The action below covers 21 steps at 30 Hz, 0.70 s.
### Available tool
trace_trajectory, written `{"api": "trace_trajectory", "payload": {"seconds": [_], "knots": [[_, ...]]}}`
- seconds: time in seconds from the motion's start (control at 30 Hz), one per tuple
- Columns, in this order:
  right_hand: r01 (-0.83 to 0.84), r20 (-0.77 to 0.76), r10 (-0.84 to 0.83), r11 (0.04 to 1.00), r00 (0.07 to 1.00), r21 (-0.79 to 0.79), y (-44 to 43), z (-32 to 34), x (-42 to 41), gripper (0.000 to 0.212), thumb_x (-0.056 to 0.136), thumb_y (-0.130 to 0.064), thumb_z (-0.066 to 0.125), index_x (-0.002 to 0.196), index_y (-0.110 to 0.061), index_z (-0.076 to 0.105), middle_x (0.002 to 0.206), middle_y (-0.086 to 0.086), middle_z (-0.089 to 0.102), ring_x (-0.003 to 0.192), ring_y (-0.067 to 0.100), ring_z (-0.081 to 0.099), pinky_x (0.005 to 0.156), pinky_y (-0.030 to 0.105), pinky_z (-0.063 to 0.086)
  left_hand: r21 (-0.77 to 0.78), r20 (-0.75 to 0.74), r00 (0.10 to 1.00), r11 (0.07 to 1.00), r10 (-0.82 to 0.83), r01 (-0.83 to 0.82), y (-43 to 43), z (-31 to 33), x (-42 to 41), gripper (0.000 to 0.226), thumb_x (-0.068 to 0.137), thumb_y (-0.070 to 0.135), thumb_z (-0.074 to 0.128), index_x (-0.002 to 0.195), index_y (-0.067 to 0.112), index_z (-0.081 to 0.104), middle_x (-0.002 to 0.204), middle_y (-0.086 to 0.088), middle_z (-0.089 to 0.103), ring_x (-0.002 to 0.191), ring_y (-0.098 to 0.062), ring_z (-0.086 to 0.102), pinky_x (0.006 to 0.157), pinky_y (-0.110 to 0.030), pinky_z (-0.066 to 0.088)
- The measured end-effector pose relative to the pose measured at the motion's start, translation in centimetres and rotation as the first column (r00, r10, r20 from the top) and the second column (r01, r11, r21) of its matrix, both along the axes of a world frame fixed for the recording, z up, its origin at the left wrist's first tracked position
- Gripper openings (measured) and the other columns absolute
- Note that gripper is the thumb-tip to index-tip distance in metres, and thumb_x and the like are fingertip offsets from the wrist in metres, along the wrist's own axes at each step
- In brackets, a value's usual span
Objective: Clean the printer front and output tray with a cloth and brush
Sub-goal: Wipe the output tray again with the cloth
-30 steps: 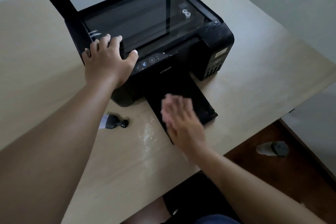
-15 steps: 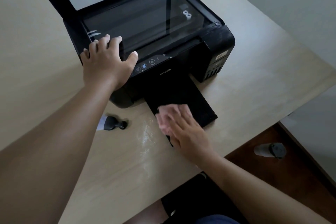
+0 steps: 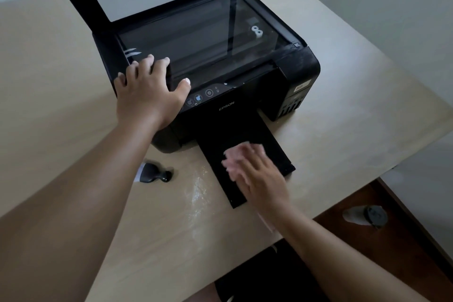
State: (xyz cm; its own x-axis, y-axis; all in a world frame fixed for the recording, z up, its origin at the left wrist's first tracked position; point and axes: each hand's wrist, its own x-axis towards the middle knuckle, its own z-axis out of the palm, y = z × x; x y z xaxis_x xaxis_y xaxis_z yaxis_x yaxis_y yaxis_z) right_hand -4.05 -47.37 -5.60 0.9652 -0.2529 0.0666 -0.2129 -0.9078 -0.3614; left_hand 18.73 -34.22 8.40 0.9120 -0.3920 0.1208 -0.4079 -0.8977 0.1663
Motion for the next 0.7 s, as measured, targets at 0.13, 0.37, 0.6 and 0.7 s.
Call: {"api": "trace_trajectory", "payload": {"seconds": [0.13, 0.37, 0.6, 0.7], "knots": [[0.327, -0.021, -0.327, 0.943, 0.945, 0.065, -0.3, 1.1, 4.6, 0.042, 0.101, -0.035, 0.041, 0.143, -0.031, 0.041, 0.157, 0.008, 0.031, 0.145, 0.036, 0.022, 0.113, 0.049, 0.036, 0.0, 0.005, 1.0, 1.0, 0.001, -0.001, -0.1, 0.1, 0.1, 0.073, 0.086, 0.069, 0.03, 0.147, 0.031, 0.034, 0.159, -0.001, 0.026, 0.145, -0.028, 0.019, 0.117, -0.051, 0.013], [-0.399, 0.06, 0.402, 0.915, 0.914, -0.05, -3.7, 0.5, 1.6, 0.037, 0.104, -0.039, 0.039, 0.136, -0.03, 0.053, 0.15, -0.007, 0.044, 0.146, 0.019, 0.029, 0.116, 0.04, 0.032, 0.005, -0.01, 1.0, 1.0, 0.006, -0.006, -0.1, 0.0, -0.2, 0.073, 0.085, 0.069, 0.029, 0.148, 0.032, 0.033, 0.16, -0.001, 0.025, 0.146, -0.027, 0.017, 0.118, -0.051, 0.012], [0.013, 0.067, -0.006, 0.994, 0.998, -0.106, -0.3, 1.6, 9.1, 0.033, 0.098, -0.038, 0.043, 0.127, -0.03, 0.057, 0.136, 0.002, 0.056, 0.137, 0.029, 0.031, 0.111, 0.046, 0.039, 0.009, -0.011, 1.0, 1.0, 0.012, -0.012, 0.0, -0.1, -0.2, 0.076, 0.083, 0.07, 0.026, 0.148, 0.032, 0.032, 0.16, 0.0, 0.024, 0.146, -0.026, 0.017, 0.118, -0.051, 0.012], [-0.411, 0.036, 0.416, 0.906, 0.909, -0.104, 2.1, 1.2, 7.3, 0.034, 0.099, -0.042, 0.045, 0.125, -0.026, 0.061, 0.149, 0.002, 0.048, 0.146, 0.027, 0.029, 0.119, 0.046, 0.027, 0.009, -0.014, 1.0, 1.0, 0.011, -0.011, 0.0, 0.0, 0.0, 0.075, 0.083, 0.07, 0.027, 0.148, 0.033, 0.031, 0.16, 0.001, 0.024, 0.146, -0.025, 0.016, 0.118, -0.05, 0.011]]}}
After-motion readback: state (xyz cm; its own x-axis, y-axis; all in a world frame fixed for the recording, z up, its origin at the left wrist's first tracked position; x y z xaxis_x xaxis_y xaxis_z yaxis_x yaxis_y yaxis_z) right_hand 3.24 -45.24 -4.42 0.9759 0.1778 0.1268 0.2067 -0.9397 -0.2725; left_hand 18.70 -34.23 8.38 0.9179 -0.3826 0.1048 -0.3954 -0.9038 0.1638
